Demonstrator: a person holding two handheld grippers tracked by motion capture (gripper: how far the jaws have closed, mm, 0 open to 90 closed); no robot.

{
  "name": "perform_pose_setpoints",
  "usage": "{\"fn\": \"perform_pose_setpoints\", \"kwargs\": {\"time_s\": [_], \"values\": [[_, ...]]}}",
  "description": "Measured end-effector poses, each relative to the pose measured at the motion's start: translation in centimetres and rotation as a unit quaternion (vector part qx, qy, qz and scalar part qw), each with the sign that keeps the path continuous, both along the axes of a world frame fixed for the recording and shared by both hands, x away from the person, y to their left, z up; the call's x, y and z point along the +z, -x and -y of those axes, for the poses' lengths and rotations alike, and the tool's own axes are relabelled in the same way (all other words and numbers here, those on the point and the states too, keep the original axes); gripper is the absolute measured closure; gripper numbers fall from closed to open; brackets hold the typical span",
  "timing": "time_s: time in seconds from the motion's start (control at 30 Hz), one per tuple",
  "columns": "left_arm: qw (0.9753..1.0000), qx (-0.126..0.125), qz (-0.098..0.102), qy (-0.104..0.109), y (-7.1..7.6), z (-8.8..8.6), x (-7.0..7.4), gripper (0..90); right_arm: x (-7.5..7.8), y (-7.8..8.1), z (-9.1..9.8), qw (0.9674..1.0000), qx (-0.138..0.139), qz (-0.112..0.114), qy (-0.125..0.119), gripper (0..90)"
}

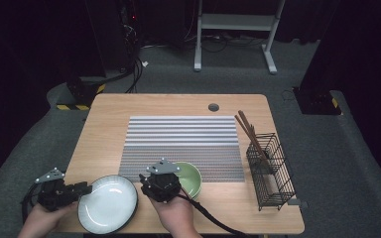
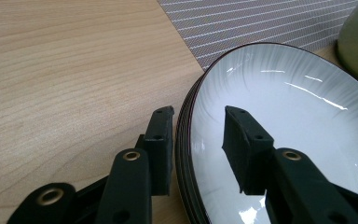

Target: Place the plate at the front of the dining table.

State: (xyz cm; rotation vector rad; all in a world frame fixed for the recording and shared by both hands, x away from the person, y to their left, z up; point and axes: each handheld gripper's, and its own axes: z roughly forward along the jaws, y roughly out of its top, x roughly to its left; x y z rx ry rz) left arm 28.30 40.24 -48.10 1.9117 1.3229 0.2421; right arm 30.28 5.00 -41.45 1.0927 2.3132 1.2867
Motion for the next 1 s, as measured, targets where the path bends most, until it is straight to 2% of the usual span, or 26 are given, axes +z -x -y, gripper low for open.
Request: {"fn": "perform_pose_setpoints", "kwargs": {"time_s": [0.3,0.63,0.87,1.0], "values": [[1.0,-0.003,-0.001,-0.004,0.1,0.0,0.0,63.9,-0.2,0.6,-1.4,0.9997,0.022,-0.002,0.013,54.2],[1.0,-0.003,0.0,-0.007,0.2,-0.4,0.0,68.5,-0.9,0.9,-2.6,0.9995,0.019,-0.015,0.021,60.0],[0.9999,-0.004,0.0,-0.012,0.3,-0.4,0.0,70.0,-1.4,1.1,-3.4,0.9991,0.027,-0.021,0.027,60.8],[0.9999,-0.004,0.0,-0.014,0.3,-0.4,0.0,70.7,-2.2,1.4,-4.3,0.9985,0.026,-0.026,0.04,61.1]]}}
